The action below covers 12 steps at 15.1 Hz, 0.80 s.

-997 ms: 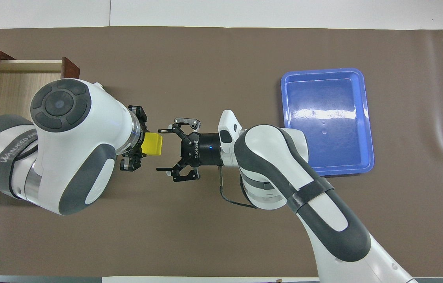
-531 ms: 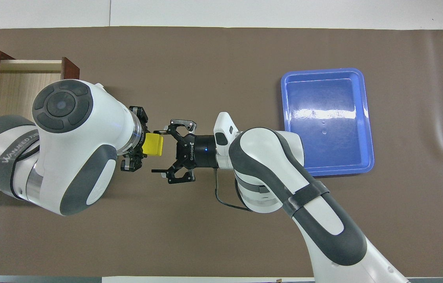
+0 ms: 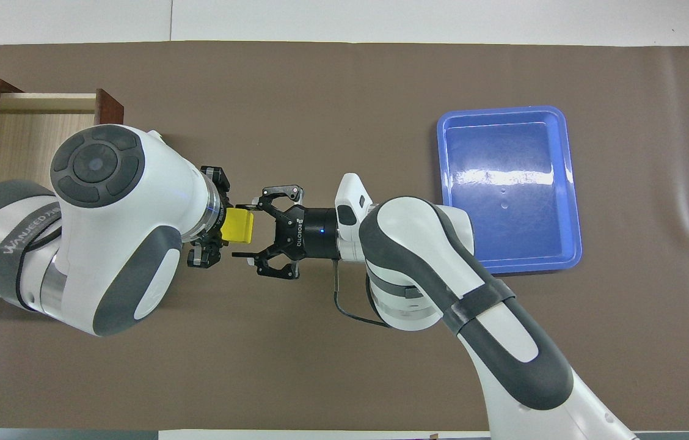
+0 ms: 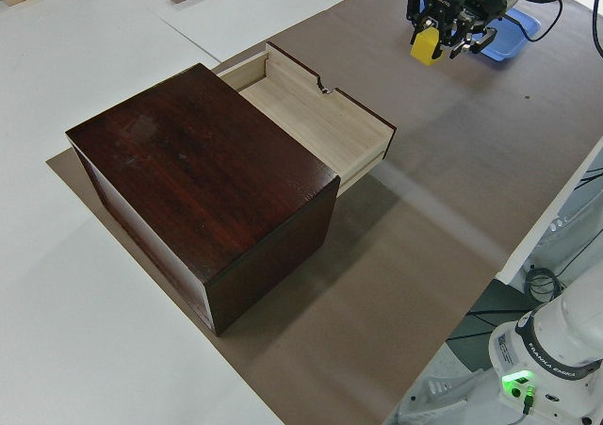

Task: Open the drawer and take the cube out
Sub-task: 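Close the right gripper on the yellow cube held by the left gripper, then open the left gripper and withdraw it while the right gripper holds the cube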

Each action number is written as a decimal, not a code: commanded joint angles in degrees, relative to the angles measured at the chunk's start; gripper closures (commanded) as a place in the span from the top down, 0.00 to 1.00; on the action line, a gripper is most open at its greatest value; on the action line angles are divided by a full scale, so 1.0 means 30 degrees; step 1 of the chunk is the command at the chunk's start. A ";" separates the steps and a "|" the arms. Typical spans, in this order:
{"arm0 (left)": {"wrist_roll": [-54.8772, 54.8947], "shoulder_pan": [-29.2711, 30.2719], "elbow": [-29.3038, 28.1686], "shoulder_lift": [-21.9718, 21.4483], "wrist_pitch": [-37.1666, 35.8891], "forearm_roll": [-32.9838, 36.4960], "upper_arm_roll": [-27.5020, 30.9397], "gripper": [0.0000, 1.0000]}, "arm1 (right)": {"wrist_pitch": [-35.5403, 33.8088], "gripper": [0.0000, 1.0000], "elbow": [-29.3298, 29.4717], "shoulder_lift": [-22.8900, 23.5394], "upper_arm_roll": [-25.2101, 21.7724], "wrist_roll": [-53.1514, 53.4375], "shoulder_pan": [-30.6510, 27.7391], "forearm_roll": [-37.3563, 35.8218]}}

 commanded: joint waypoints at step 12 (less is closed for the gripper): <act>0.0136 -0.0236 -0.0637 -0.0623 0.0498 -0.0276 0.0228 1.00 | -0.0088 0.00 -0.0002 -0.0290 0.0110 -0.0880 -0.0119 0.0329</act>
